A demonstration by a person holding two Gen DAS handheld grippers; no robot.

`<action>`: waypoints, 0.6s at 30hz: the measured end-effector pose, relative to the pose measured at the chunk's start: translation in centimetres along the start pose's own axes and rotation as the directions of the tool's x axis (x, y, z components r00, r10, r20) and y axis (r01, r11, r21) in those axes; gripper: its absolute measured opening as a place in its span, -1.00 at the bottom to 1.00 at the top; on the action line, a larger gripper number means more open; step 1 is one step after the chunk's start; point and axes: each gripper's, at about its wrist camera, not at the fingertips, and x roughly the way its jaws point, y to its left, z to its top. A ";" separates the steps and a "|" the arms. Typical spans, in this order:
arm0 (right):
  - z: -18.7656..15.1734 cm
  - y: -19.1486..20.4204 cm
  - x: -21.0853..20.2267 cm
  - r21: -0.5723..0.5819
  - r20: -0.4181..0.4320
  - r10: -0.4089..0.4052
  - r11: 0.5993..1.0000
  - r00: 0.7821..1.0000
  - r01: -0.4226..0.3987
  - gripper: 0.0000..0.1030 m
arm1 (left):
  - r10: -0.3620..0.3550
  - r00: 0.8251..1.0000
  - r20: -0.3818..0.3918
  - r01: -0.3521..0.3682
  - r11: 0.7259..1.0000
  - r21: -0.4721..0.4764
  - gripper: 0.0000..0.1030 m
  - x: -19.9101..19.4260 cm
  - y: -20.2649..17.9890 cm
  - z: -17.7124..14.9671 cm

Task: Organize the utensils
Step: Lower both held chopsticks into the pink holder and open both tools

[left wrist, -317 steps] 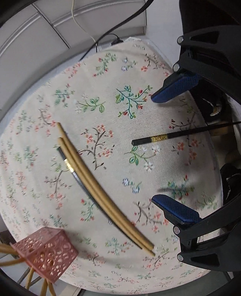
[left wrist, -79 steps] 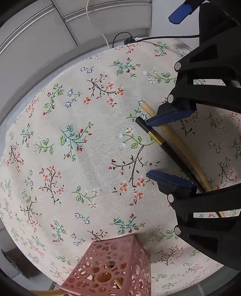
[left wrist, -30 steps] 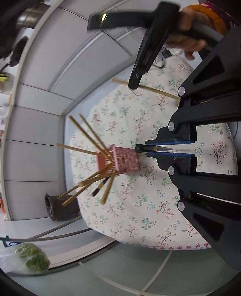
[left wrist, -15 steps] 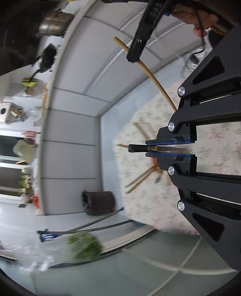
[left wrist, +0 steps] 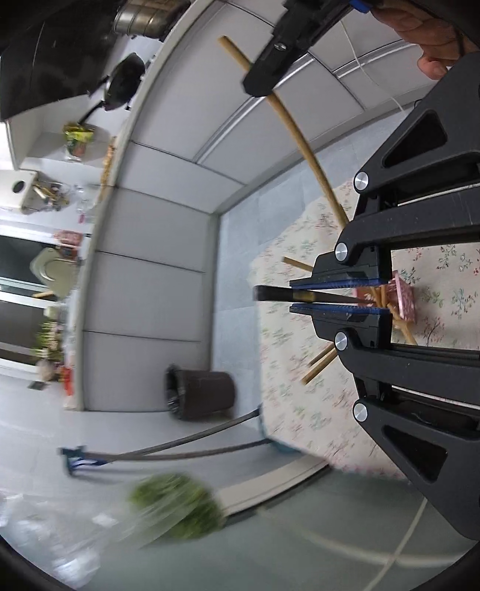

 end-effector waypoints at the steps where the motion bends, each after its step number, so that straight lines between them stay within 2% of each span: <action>1: -0.2 -0.2 1.1 0.001 -0.016 -0.005 1.000 1.000 0.005 -0.85 | 0.012 1.000 -0.019 -0.012 1.000 0.001 -0.74 0.8 0.1 -0.3; 3: -0.4 -0.5 2.4 0.006 -0.035 -0.005 1.000 0.999 0.006 -0.85 | 0.032 0.999 -0.039 -0.033 0.999 -0.005 -0.68 1.6 0.7 -1.1; 10: -1.3 -0.7 4.6 -0.007 -0.062 -0.029 1.000 0.998 0.029 -0.85 | 0.039 0.998 0.048 -0.033 0.992 -0.120 -0.42 -1.0 3.4 -0.1; 18: -2.3 0.3 6.7 -0.024 -0.103 -0.038 0.999 0.994 0.036 -0.85 | 0.053 0.999 -0.002 -0.053 0.989 -0.137 -0.32 0.0 4.3 -0.3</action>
